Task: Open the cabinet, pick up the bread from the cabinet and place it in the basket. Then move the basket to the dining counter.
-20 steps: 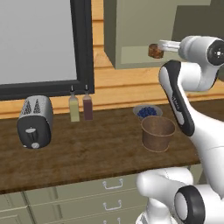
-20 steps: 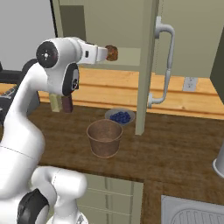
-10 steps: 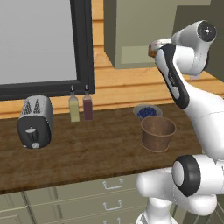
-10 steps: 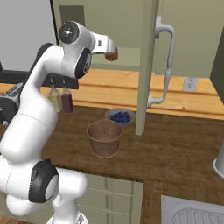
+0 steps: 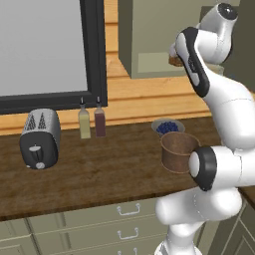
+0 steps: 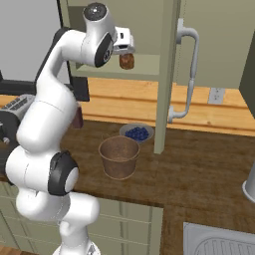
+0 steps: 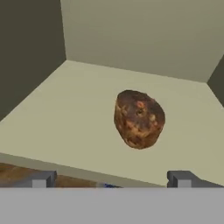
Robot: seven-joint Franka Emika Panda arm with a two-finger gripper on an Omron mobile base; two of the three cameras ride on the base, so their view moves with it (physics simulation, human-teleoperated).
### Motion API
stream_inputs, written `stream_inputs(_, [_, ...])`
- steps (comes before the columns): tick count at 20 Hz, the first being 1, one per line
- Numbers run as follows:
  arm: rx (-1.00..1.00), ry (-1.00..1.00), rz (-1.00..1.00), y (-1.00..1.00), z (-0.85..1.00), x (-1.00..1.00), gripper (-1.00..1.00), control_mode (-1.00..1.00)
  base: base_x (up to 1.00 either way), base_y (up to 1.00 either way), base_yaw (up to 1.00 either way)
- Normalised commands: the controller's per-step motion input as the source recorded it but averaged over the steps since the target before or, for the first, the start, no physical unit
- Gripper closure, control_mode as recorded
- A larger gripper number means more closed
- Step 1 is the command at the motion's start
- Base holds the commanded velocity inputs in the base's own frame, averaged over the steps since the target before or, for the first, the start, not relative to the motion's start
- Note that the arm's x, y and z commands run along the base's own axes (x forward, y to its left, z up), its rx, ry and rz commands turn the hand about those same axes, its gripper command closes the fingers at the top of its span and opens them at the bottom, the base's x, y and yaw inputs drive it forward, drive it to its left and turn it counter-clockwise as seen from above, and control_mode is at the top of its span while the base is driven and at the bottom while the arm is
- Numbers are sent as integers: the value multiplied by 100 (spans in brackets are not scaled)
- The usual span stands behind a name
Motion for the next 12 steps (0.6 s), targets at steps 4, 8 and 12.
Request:
stream_inputs(4, [-1, 0, 2, -14, 0, 30, -100, -100, 0, 0, 0])
stream_inputs(8, [0, 0, 0, -23, -21, 36, -100, -100, 0, 0, 0])
stream_inputs(12, [0, 0, 0, -12, -34, 36, -100, -100, 0, 0, 0])
